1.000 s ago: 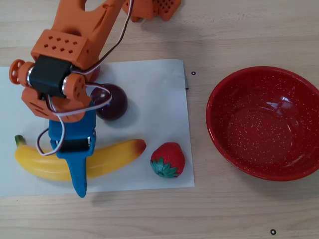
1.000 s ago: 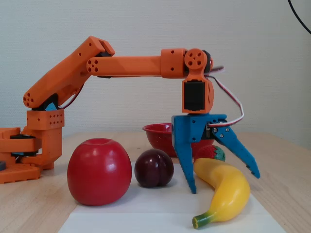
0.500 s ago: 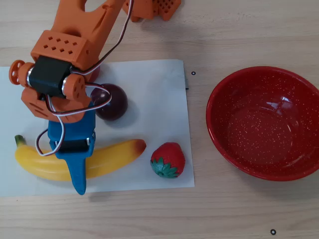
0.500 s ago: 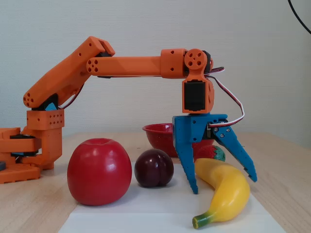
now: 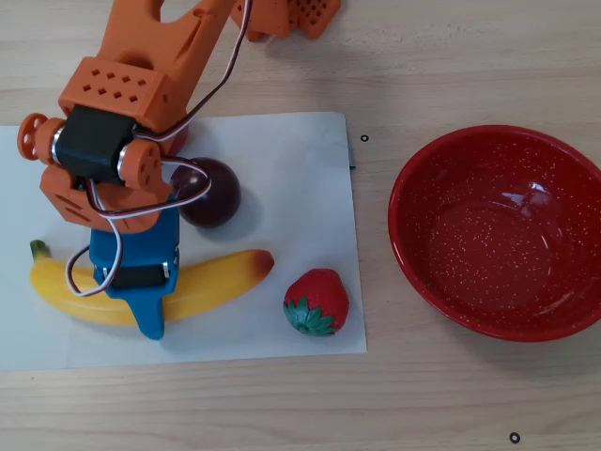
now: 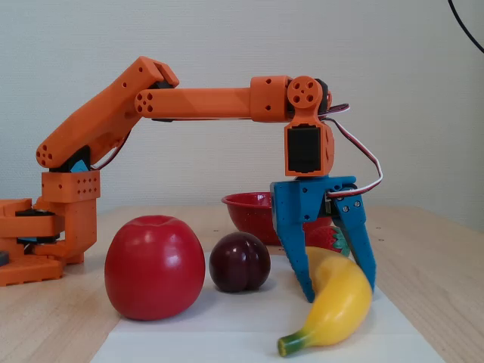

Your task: Grasp the banana and put it in the red bowl

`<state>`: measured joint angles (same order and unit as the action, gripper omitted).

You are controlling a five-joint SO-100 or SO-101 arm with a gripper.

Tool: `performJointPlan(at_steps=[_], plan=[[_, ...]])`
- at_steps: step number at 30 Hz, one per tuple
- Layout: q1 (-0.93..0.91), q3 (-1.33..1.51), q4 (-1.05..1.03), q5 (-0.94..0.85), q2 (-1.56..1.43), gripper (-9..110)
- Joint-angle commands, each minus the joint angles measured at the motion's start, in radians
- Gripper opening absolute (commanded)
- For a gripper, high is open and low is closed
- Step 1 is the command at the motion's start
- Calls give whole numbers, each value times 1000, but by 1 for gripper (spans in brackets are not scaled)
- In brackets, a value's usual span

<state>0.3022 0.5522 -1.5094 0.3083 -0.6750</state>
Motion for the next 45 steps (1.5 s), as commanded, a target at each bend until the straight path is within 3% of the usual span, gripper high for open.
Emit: performJointPlan(at_steps=[1, 9, 19, 45], plan=[[21, -57, -6, -12, -66, 21], [18, -55, 14, -3, -66, 0], [6, -69, 41, -72, -129, 0], [-44, 285, 107, -198, -658, 0]])
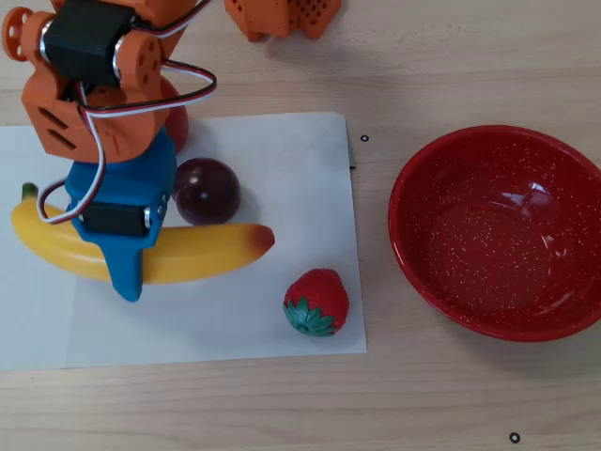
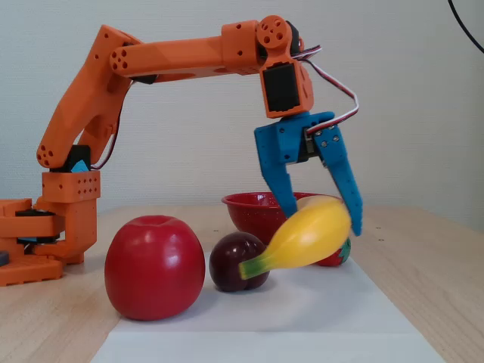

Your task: Grasp the banana and put it in the red bowl

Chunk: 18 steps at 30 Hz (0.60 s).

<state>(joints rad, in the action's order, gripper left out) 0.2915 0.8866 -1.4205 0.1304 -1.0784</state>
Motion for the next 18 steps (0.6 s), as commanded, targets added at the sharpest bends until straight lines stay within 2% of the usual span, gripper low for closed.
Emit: performJointPlan(at_steps=[1, 6, 18], plan=[[-37, -21, 26, -20, -285, 0], [-67, 112, 52, -31, -445, 0], [-232, 255, -38, -101, -716, 0]])
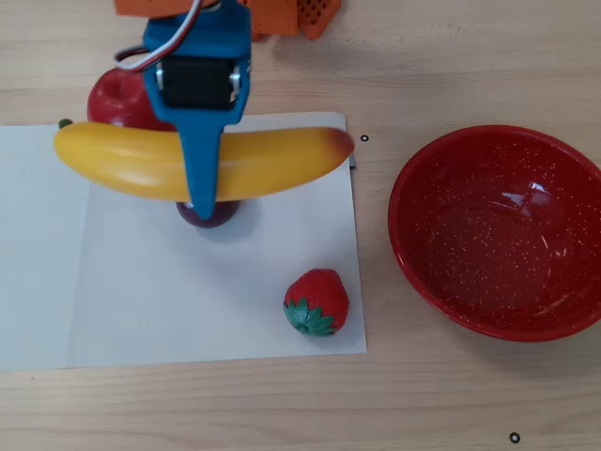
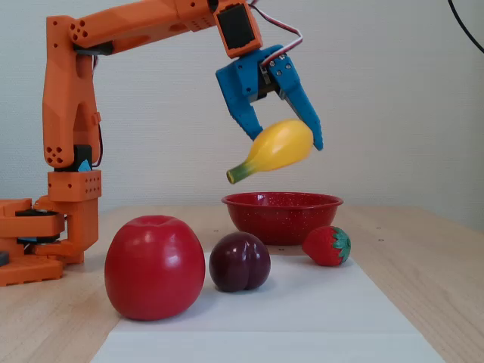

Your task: Grasp the banana and put it in the red bowl

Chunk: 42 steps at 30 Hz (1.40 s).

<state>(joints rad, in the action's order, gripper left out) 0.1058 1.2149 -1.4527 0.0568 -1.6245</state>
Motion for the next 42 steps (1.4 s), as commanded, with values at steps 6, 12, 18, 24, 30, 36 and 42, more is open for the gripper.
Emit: performJointPlan(at_steps=[6, 12, 18, 24, 30, 36, 42], plan=[[-209, -52, -17, -84, -245, 0], [-396, -91, -58, -155, -247, 0], [-560, -64, 9, -199, -239, 0], [-672, -64, 91, -219, -178, 0], [-733, -54, 215, -229, -71, 0], [-764, -112, 285, -235, 91, 0], [-785, -175, 287, -242, 210, 0]])
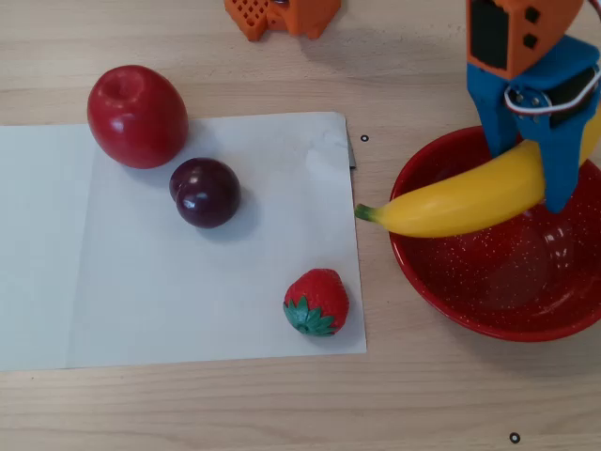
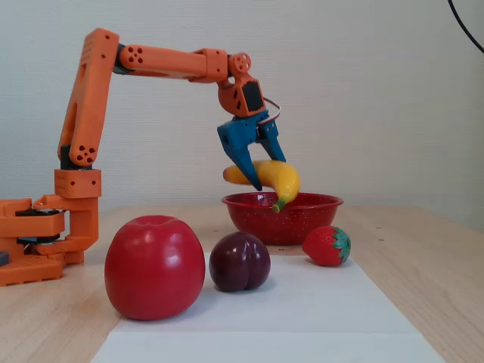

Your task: Grasp the banana and put it in the red bowl

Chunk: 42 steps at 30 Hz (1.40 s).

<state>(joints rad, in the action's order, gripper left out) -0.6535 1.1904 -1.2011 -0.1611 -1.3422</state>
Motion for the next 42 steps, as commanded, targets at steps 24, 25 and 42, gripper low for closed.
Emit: performJointPlan(at_steps=[24, 25, 42], plan=[[0, -420, -325, -54, -69, 19], [6, -426, -334, -52, -83, 16], [172, -339, -425, 18, -359, 0]])
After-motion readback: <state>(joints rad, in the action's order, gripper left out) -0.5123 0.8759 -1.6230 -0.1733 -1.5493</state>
